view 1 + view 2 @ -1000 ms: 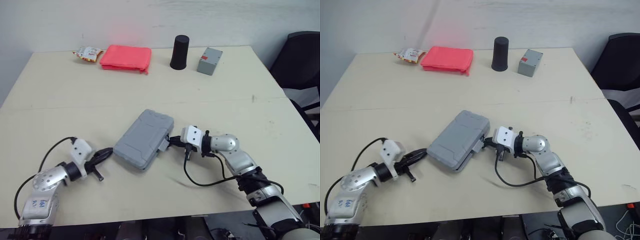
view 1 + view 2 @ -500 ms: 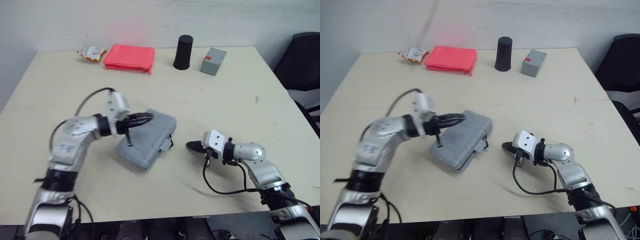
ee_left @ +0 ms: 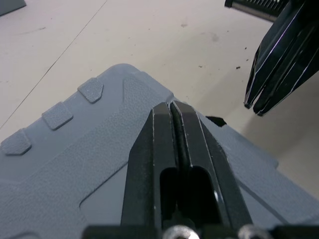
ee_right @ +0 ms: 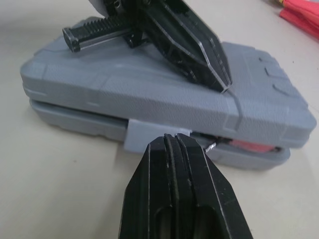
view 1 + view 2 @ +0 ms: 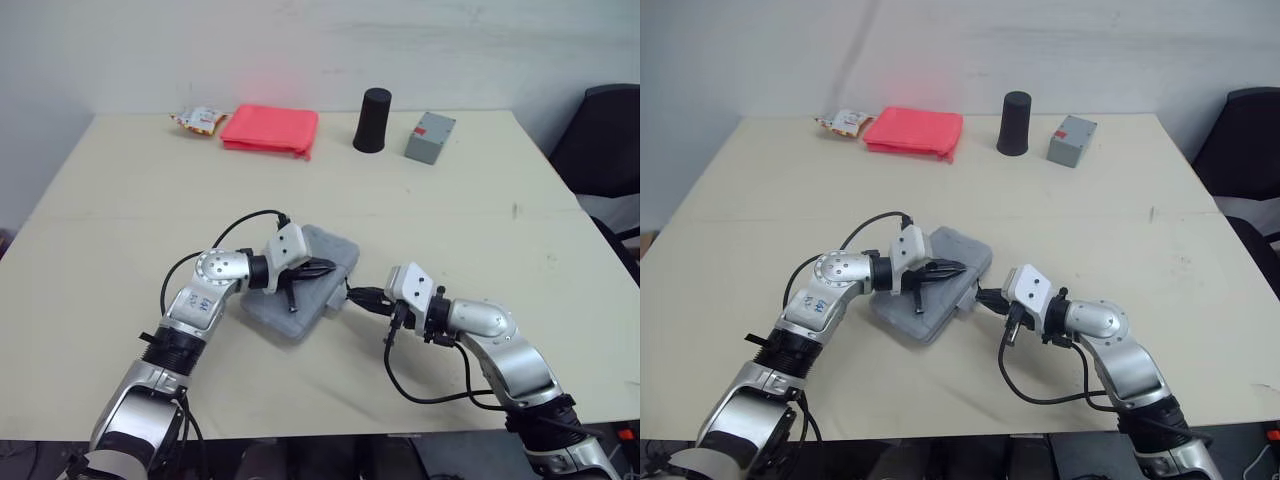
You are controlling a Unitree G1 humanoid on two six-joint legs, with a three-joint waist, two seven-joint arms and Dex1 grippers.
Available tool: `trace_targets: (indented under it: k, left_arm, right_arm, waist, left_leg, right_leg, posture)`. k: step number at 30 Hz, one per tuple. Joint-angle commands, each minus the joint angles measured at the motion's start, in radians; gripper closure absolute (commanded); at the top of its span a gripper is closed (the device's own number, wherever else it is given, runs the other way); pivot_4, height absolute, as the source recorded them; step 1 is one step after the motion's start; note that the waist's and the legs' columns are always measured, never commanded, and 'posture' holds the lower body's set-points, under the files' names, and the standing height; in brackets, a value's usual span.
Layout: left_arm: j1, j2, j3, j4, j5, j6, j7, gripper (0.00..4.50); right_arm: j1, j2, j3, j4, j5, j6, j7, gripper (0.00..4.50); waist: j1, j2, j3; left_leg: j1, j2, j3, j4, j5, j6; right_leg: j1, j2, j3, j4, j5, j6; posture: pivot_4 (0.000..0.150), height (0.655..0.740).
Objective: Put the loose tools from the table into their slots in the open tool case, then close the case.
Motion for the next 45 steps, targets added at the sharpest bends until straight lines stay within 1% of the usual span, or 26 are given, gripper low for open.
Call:
trace_targets:
  k: [1, 3, 8, 11, 15, 20, 26, 31, 36, 41, 45]
  left_arm:
    - [0.117, 0.019, -0.154, 0.123, 0.141, 0.151, -0.009, 4.48]
    - [0.116, 0.019, -0.162, 0.125, 0.153, 0.146, -0.007, 4.48]
    - [0.062, -0.034, -0.152, 0.146, 0.15, 0.133, 0.024, 4.48]
    - [0.06, -0.039, -0.149, 0.142, 0.15, 0.128, 0.014, 4.48]
    - [0.079, -0.042, -0.134, 0.131, 0.14, 0.141, 0.02, 4.48]
    - [0.097, -0.031, -0.123, 0.122, 0.146, 0.145, 0.018, 4.48]
    - [0.105, -0.031, -0.124, 0.124, 0.15, 0.155, 0.024, 4.48]
    - [0.103, -0.025, -0.134, 0.128, 0.156, 0.163, 0.017, 4.48]
    - [0.105, -0.023, -0.134, 0.133, 0.156, 0.162, 0.015, 4.48]
    - [0.109, -0.013, -0.138, 0.136, 0.153, 0.167, 0.005, 4.48]
    - [0.115, -0.004, -0.151, 0.155, 0.162, 0.152, -0.005, 4.48]
  right_arm:
    - [-0.019, 0.012, 0.036, -0.022, 0.0, 0.016, 0.009, 4.5]
    - [-0.024, 0.009, 0.048, -0.015, -0.006, 0.021, 0.012, 4.5]
    - [-0.06, 0.01, 0.084, 0.029, -0.054, 0.009, 0.0, 4.5]
    - [-0.066, 0.012, 0.095, 0.041, -0.07, 0.003, -0.008, 4.5]
    - [-0.09, 0.014, 0.117, 0.094, -0.137, -0.002, -0.042, 4.5]
    - [-0.101, 0.013, 0.126, 0.083, -0.126, 0.052, -0.006, 4.5]
    - [-0.124, 0.071, 0.138, 0.158, -0.155, 0.023, -0.031, 4.5]
    - [-0.128, 0.096, 0.162, 0.157, -0.154, 0.047, -0.002, 4.5]
    - [-0.145, 0.142, 0.153, 0.192, -0.155, 0.014, -0.031, 4.5]
    - [-0.157, 0.181, 0.152, 0.224, -0.154, 0.004, -0.034, 4.5]
    - [-0.18, 0.211, 0.164, 0.259, -0.17, 0.001, -0.043, 4.5]
  waist:
    - [0.006, 0.002, -0.009]
    - [0.007, 0.002, -0.012]
    - [0.009, 0.005, -0.017]
    - [0.018, 0.005, -0.017]
    - [0.019, 0.005, -0.017]
    - [0.012, 0.006, -0.017]
    - [0.007, 0.006, -0.017]
    - [0.006, 0.007, -0.018]
    - [0.004, 0.006, -0.019]
    - [-0.001, 0.005, -0.021]
    - [-0.012, 0.003, -0.023]
  left_leg:
    - [0.0, 0.0, 0.0, 0.0, -0.001, 0.001]
    - [0.0, 0.0, 0.0, 0.0, -0.002, 0.001]
    - [0.0, 0.0, 0.0, 0.0, 0.0, -0.002]
    - [0.0, -0.001, 0.0, 0.0, 0.0, -0.001]
    - [-0.001, -0.001, -0.001, 0.0, 0.0, 0.0]
    - [-0.002, -0.001, -0.002, -0.001, 0.0, 0.0]
    - [-0.001, 0.0, -0.002, -0.002, -0.001, 0.001]
    - [-0.001, 0.0, -0.002, -0.003, -0.001, 0.001]
    - [0.0, 0.0, -0.002, -0.004, -0.001, 0.001]
    - [0.001, 0.0, -0.002, -0.008, 0.0, 0.0]
    - [0.006, 0.0, -0.001, -0.016, 0.002, -0.002]
  right_leg:
    - [0.0, 0.0, 0.0, -0.001, 0.0, 0.0]
    - [0.0, -0.001, 0.001, -0.001, 0.0, 0.0]
    - [0.0, -0.001, 0.001, -0.002, 0.0, 0.0]
    - [0.0, -0.001, 0.001, -0.002, 0.0, 0.0]
    - [0.0, -0.002, 0.001, -0.003, 0.0, 0.001]
    - [-0.001, -0.002, 0.0, -0.004, 0.0, 0.001]
    - [-0.001, -0.001, 0.001, -0.004, 0.0, 0.001]
    - [-0.001, -0.001, 0.001, -0.004, 0.0, 0.001]
    - [-0.001, -0.001, 0.001, -0.004, 0.0, 0.0]
    - [-0.002, -0.001, 0.001, -0.004, 0.0, -0.001]
    - [0.0, -0.001, 0.001, -0.006, -0.001, -0.002]
  posture:
    - [0.15, 0.74]
    - [0.15, 0.74]
    - [0.15, 0.74]
    - [0.15, 0.74]
    - [0.15, 0.74]
    - [0.15, 0.74]
    - [0.15, 0.74]
    - [0.15, 0.74]
    - [0.15, 0.74]
    - [0.15, 0.74]
    - [0.15, 0.74]
